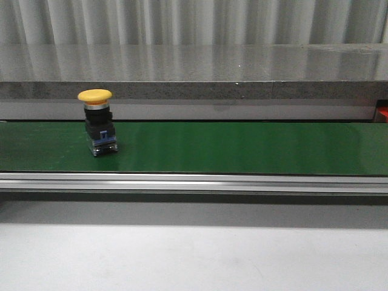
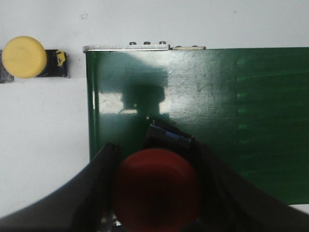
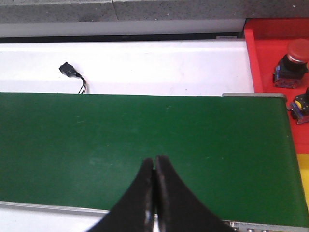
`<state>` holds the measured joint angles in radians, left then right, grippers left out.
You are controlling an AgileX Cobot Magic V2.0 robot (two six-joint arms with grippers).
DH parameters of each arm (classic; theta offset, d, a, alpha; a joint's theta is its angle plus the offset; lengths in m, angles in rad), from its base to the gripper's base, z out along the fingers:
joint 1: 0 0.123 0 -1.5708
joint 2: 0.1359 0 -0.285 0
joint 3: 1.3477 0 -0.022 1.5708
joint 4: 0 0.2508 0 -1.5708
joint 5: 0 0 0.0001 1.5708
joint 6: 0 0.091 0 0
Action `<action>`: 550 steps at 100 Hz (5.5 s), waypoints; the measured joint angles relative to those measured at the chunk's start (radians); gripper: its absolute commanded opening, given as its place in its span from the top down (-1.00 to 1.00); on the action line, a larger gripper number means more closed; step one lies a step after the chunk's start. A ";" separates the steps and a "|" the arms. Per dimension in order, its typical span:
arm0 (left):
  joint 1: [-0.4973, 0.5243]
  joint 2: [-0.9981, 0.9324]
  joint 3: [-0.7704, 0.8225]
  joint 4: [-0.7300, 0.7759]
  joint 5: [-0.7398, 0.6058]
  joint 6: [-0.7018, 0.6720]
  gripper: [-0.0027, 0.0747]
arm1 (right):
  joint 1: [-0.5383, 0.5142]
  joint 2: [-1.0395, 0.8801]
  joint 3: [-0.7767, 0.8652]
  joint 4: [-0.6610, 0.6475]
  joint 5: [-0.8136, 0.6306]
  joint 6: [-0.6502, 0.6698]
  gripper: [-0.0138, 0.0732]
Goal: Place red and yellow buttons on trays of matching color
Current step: 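Set the red button on the belt and release it, then grasp the yellow button at the belt's end with the right gripper, then lower the yellow button into the yellow tray and open the right gripper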
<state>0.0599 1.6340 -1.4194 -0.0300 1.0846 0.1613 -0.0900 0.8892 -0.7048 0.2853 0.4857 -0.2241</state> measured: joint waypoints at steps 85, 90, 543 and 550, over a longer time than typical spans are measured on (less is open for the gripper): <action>0.001 0.011 0.135 0.051 -0.142 0.001 0.89 | 0.000 0.000 0.000 0.000 0.000 0.000 0.84; 0.001 0.027 0.135 0.051 -0.142 0.001 0.79 | 0.000 0.000 0.000 0.000 0.000 0.000 0.84; -0.087 -1.153 0.852 -0.045 -0.515 -0.026 0.98 | -0.314 0.488 -0.604 0.035 0.457 -0.071 0.63; -0.087 -1.153 0.852 -0.045 -0.515 -0.026 0.98 | -0.426 0.490 -0.604 0.034 0.449 -0.040 0.63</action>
<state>-0.0275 0.4807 -0.5674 -0.0749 0.5691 0.1354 -0.5156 1.3795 -1.3085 0.3190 0.9349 -0.2642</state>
